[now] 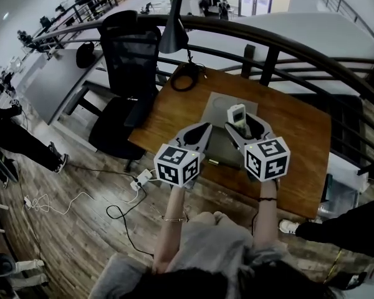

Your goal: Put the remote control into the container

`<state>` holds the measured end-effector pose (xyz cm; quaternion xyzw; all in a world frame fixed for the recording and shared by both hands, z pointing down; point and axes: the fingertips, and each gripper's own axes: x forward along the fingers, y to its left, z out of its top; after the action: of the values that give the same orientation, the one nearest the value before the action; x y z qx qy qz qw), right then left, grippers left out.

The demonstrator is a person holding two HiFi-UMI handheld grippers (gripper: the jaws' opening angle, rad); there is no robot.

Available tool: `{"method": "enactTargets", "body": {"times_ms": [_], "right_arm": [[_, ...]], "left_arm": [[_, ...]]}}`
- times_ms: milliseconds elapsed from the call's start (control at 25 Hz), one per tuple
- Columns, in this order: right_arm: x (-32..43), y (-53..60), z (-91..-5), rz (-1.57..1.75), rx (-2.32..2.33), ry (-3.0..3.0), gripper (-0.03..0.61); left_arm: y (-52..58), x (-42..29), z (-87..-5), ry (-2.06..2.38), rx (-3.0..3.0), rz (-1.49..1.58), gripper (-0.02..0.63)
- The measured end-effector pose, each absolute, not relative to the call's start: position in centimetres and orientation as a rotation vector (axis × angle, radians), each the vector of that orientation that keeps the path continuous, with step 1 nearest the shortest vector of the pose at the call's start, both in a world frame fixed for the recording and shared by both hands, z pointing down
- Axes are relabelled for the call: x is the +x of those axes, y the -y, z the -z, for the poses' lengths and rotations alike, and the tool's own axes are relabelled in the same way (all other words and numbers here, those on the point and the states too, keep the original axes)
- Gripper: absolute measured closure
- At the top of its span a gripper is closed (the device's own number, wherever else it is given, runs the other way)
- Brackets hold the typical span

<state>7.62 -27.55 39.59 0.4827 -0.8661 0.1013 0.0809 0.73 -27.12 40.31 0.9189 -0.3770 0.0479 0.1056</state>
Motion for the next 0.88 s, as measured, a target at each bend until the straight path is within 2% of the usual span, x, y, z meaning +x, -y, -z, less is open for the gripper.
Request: {"method": "enactTargets", "body": {"times_ms": [880], "right_arm": [[6.1,31.4,-49.4,-0.564,1.274,2.438,0.316]], "left_arm": [[30.1,-0.1,-49.9,0.991,2.48,-0.328,0.611]]}}
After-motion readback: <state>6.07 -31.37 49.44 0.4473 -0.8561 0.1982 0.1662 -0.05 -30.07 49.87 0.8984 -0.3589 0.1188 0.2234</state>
